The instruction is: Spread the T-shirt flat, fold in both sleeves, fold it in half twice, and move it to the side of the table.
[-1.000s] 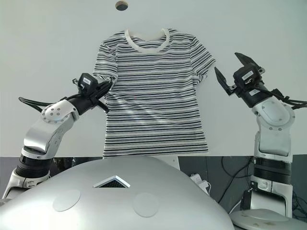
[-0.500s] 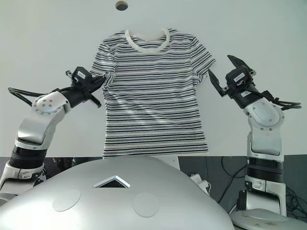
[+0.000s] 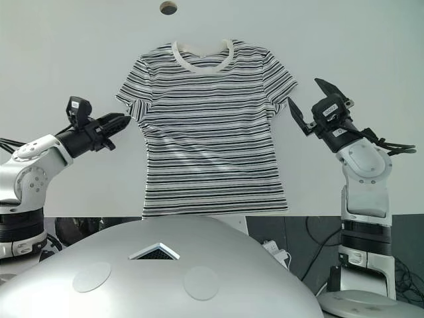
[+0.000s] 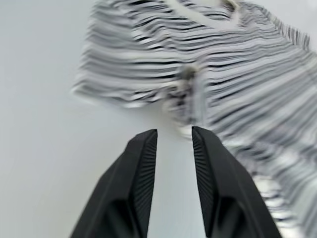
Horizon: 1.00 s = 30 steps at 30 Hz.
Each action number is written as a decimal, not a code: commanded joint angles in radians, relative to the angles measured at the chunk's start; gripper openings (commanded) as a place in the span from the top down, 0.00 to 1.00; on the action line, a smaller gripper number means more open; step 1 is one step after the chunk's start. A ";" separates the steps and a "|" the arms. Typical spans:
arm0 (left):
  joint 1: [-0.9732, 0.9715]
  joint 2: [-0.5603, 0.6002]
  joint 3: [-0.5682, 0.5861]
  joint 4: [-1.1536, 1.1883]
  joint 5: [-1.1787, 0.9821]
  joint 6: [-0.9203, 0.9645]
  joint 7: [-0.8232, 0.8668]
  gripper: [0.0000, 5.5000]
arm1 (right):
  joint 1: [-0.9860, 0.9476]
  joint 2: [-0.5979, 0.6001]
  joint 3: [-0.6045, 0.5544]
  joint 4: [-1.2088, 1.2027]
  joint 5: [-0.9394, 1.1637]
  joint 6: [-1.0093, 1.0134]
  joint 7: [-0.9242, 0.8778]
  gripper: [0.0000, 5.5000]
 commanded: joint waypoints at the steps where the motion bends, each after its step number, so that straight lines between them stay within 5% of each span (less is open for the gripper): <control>1: -0.074 -0.058 0.095 0.106 -0.047 0.094 0.093 0.77 | 0.006 -0.008 -0.012 -0.001 -0.003 -0.004 0.002 0.40; 6: -0.183 -0.133 0.234 0.271 -0.099 0.172 0.223 0.77 | 0.014 -0.011 -0.019 -0.005 -0.002 -0.004 0.003 0.40; 30: -0.310 -0.186 0.116 0.400 -0.085 0.175 0.218 0.77 | 0.007 -0.007 -0.010 0.019 -0.051 -0.014 -0.011 0.40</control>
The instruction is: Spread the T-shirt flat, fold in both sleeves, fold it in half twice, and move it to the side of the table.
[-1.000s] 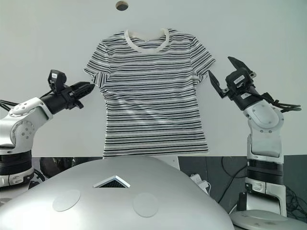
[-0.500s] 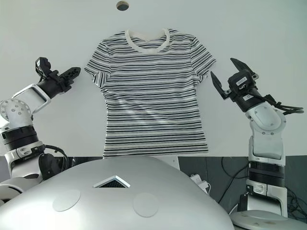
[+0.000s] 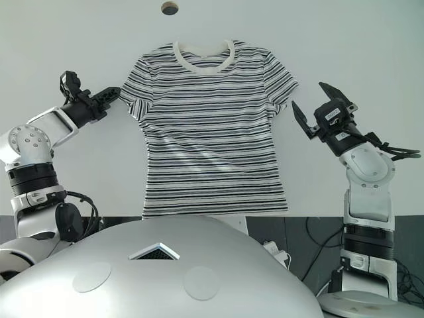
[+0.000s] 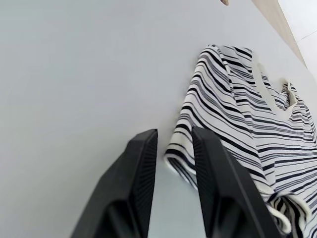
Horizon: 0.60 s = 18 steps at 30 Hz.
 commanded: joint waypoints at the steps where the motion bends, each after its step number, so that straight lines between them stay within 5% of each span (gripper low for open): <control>1: 0.020 -0.002 -0.043 0.019 0.025 0.030 -0.003 0.77 | -0.014 -0.006 0.009 0.017 -0.021 -0.004 -0.008 0.40; 7: 0.029 0.016 -0.097 0.017 0.045 0.020 -0.032 0.77 | -0.029 -0.003 0.014 0.034 -0.034 -0.013 -0.012 0.40; 15: 0.008 0.007 -0.074 0.060 0.042 -0.019 -0.011 0.99 | -0.034 -0.004 0.015 0.046 -0.038 -0.022 -0.015 0.40; 18: 0.004 0.005 -0.066 0.057 0.037 -0.021 -0.007 0.99 | -0.027 -0.004 0.013 0.045 -0.037 -0.024 -0.017 0.40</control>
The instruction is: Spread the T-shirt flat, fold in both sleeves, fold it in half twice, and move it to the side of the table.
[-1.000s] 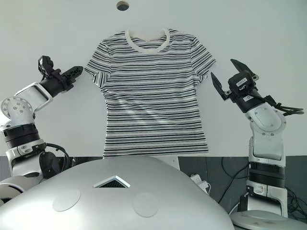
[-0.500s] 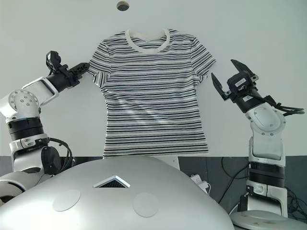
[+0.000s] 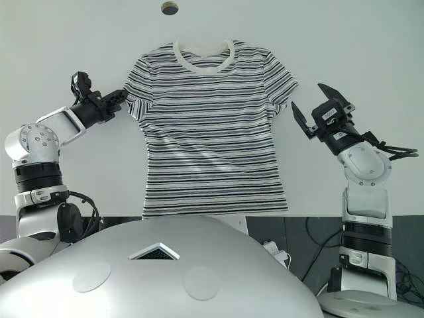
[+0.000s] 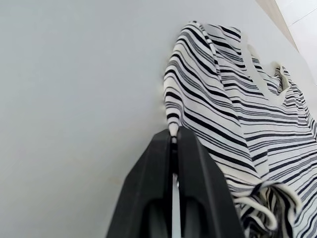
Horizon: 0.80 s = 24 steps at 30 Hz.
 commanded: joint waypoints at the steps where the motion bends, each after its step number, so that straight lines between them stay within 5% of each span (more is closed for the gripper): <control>1: 0.009 -0.006 0.000 0.026 0.031 0.016 0.032 0.99 | -0.008 -0.004 -0.001 0.006 -0.004 -0.010 -0.006 0.40; 24: -0.062 -0.070 0.017 -0.090 0.010 0.018 0.066 0.99 | -0.009 0.012 0.036 0.020 -0.030 -0.022 -0.041 0.40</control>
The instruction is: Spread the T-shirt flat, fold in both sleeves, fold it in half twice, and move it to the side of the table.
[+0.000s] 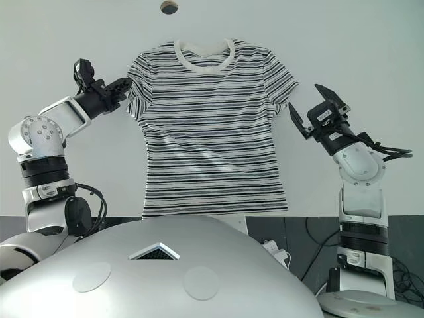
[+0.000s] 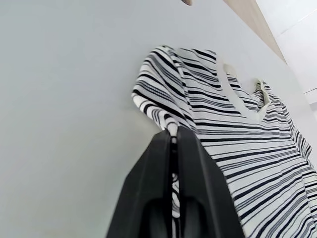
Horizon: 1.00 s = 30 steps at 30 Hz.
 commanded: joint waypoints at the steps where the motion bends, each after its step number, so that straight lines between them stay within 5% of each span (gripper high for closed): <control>1: -0.011 0.004 -0.003 -0.025 0.012 -0.006 0.012 0.99 | -0.008 0.005 0.003 0.002 -0.001 -0.005 -0.005 0.40; 12: -0.059 -0.011 -0.058 -0.093 0.018 0.015 0.035 0.99 | -0.013 0.018 0.026 0.006 -0.016 -0.005 -0.017 0.40; 28: -0.206 -0.100 -0.348 0.102 0.226 -0.026 0.053 0.99 | -0.027 0.042 0.077 0.025 -0.056 -0.008 -0.049 0.40; 30: -0.224 -0.108 -0.372 0.134 0.246 -0.044 0.034 0.94 | -0.026 0.045 0.083 0.029 -0.058 -0.010 -0.053 0.40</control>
